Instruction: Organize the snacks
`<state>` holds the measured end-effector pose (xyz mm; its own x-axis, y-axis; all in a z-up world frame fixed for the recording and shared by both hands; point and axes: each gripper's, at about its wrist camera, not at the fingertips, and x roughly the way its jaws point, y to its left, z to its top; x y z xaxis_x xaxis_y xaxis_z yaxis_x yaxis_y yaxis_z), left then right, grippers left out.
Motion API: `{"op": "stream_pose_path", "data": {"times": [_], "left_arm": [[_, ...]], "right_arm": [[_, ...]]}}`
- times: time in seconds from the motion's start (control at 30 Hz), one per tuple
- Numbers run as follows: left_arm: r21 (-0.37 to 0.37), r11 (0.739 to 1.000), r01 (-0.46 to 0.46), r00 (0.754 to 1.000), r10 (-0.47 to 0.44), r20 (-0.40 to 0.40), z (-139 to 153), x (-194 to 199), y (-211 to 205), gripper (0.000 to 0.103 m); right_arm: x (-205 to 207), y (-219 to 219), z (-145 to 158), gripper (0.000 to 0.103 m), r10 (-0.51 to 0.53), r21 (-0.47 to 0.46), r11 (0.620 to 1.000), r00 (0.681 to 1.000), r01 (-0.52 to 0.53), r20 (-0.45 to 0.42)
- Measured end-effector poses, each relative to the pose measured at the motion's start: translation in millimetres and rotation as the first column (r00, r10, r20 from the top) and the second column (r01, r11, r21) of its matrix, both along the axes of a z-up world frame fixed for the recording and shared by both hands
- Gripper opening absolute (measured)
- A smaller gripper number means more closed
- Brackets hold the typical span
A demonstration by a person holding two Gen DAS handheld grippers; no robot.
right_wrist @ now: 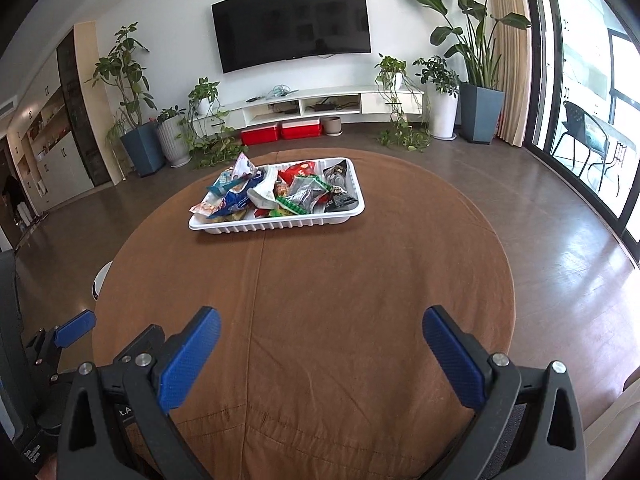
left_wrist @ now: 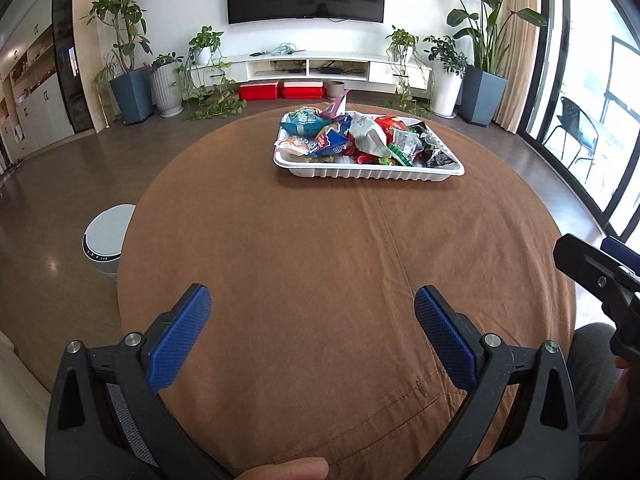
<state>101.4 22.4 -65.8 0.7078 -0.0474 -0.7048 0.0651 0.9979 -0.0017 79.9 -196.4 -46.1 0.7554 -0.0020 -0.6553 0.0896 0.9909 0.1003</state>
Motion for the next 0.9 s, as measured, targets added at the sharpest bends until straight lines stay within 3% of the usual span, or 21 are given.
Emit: {"op": "stream_pose_path", "data": {"times": [0.9], "left_arm": [[0.001,1.000,-0.009,1.000,0.010,-0.022,-10.1,6.5,1.5,0.103]], "right_arm": [[3.2,7.5,-3.4,0.103,0.012,-0.010,1.000,0.999,-0.012,-0.031]]}}
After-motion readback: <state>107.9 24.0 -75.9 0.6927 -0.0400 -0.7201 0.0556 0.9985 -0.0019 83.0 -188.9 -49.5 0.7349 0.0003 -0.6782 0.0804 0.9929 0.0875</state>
